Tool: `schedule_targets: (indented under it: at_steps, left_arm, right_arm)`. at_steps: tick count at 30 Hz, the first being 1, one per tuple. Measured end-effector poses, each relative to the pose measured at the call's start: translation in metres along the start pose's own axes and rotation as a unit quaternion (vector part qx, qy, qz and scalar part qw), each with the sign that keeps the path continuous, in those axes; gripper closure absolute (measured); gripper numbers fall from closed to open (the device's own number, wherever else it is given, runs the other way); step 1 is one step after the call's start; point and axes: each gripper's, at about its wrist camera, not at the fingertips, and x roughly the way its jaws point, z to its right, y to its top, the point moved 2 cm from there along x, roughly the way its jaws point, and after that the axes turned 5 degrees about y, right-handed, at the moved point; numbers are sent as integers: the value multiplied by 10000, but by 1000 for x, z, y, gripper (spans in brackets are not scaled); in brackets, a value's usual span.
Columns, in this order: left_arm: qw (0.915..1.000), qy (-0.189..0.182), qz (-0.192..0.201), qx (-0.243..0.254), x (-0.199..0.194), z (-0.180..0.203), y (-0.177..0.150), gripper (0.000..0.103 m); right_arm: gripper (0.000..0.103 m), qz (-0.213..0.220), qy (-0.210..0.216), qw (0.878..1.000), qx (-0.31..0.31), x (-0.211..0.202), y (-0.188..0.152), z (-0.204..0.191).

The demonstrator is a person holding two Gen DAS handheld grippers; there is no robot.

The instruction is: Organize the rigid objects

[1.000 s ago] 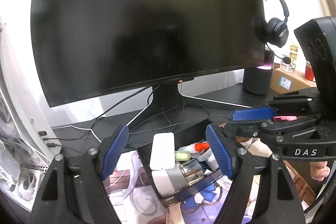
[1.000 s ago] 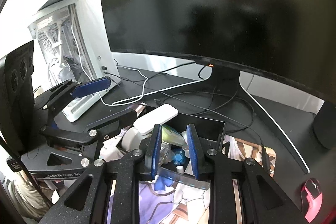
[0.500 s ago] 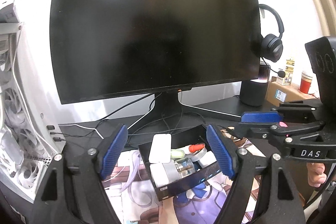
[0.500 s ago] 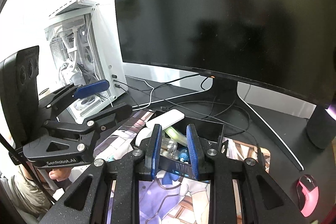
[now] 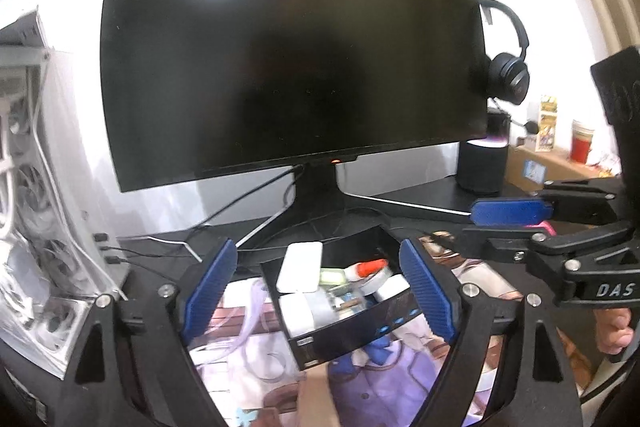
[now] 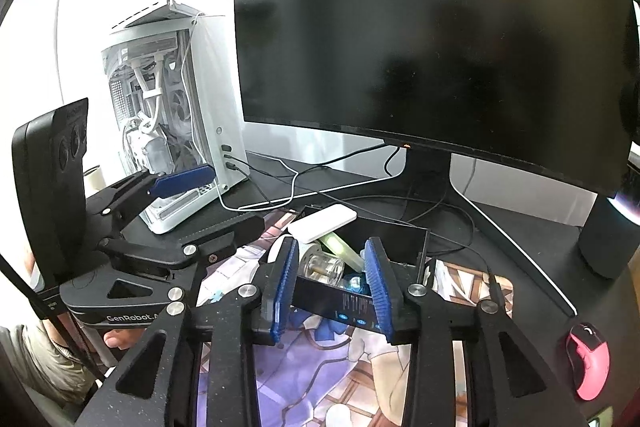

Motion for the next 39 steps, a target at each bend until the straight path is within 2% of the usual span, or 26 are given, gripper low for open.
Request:
schedule_targets:
  at_steps: [1, 4, 5, 7, 9, 11, 12, 18, 21, 26, 28, 32, 39]
  left_arm:
    - [10000, 67, 15, 29, -1, 1, -1, 19]
    - [9999, -53, 99, 41, -4, 2, -6, 19]
    - [9999, -106, 77, 10, -4, 2, -8, 18]
    - [9998, -162, 56, -34, -4, 2, -12, 18]
    - [9999, -106, 62, -51, -4, 1, -16, 12]
    - [9999, -36, 114, -66, -5, 1, -19, 8]
    - [9999, -12, 144, -80, -6, 1, -21, 6]
    - [9999, -28, 117, -14, -1, 3, -30, 5]
    - [9999, -34, 137, -42, 1, 3, -34, 5]
    - [10000, -5, 88, 11, 5, 6, -42, 5]
    - [10000, 64, 51, -14, 8, 6, -46, 5]
    - [9997, 202, 57, -160, 11, 1, -53, 2]
    - [9994, 325, 144, -55, 12, 6, -63, 0]
  right_arm:
    - [65, 15, -7, 10000, 10, 0, -1, 0]
    - [44, 93, -65, 9999, 79, -1, -9, 3]
    - [40, 121, -103, 9998, 130, -1, -12, 6]
    - [40, 188, -126, 9995, 226, -1, -16, 11]
    - [38, 212, -148, 9992, 315, 1, -19, 16]
    - [28, 230, -238, 9985, 428, 3, -23, 22]
    - [26, 229, -309, 9982, 456, 4, -26, 24]
    - [26, 156, -511, 9977, 407, 15, -36, 28]
    - [25, 123, -444, 9981, 418, 20, -42, 28]
    - [16, 299, -624, 9975, 143, 19, -50, 24]
    - [13, 368, -599, 9974, 183, 18, -53, 26]
    - [12, 357, -390, 9978, 397, 17, -60, 33]
    - [12, 324, -459, 9979, 333, 20, -72, 32]
